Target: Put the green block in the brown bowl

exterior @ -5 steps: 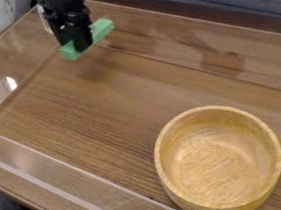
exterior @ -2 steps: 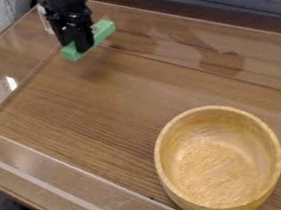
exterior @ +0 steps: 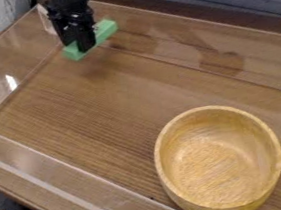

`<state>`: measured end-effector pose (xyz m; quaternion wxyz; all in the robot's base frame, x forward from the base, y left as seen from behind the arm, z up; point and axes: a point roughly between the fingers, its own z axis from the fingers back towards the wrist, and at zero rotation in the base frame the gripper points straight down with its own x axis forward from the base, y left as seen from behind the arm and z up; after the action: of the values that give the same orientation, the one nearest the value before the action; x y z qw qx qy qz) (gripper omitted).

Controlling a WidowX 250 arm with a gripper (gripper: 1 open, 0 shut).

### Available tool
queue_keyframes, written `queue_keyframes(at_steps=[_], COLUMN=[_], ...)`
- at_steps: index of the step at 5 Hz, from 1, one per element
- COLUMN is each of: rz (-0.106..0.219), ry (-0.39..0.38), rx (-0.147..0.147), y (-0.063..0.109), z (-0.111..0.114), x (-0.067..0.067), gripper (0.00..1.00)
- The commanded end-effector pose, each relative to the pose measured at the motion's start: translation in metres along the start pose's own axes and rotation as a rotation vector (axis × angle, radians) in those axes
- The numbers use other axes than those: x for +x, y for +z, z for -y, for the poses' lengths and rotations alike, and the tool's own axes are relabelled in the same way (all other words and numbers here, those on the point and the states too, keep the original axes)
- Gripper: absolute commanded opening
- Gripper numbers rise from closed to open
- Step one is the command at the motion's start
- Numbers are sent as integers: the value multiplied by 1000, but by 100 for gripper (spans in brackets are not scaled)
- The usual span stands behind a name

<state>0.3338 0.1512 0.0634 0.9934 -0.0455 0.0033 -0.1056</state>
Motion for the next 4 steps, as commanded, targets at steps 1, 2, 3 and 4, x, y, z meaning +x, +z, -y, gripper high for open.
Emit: queue_keyframes(at_steps=[1,2,3,4], rz=[15,20,22,11], ry=[-52,9,-2,-48], rx=[16,-5,-20,-41], y=[15,29,45,53], z=[36,73,109,155], x=[-7,-15,-22,-28], gripper=[0,0,0,0])
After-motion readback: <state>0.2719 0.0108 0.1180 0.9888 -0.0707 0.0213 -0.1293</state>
